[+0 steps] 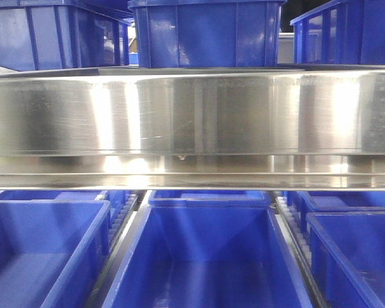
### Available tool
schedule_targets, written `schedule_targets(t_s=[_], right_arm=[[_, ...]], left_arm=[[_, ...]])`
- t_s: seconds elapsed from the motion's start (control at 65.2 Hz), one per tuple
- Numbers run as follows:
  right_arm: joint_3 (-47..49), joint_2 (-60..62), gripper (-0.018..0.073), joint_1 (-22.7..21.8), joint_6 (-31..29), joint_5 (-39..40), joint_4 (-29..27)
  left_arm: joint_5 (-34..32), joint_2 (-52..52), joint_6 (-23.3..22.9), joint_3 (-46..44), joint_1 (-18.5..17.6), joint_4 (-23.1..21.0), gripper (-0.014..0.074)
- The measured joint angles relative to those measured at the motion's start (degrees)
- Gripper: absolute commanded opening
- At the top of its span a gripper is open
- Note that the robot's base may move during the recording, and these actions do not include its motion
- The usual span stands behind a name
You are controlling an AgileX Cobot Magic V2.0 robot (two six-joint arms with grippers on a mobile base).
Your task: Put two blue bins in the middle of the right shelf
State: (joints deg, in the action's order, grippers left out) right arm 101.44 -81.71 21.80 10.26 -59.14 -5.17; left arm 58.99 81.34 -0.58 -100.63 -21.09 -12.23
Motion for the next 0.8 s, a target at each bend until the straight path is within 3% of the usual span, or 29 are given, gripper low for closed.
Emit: schedule_targets(t_s=[0.798], right_arm=[[0.0,0.0,-0.0154,0.0,-0.1,0.0,0.1]], left_arm=[[-0.2,0.0,0.0,-0.1,0.0,0.0,-0.0110]])
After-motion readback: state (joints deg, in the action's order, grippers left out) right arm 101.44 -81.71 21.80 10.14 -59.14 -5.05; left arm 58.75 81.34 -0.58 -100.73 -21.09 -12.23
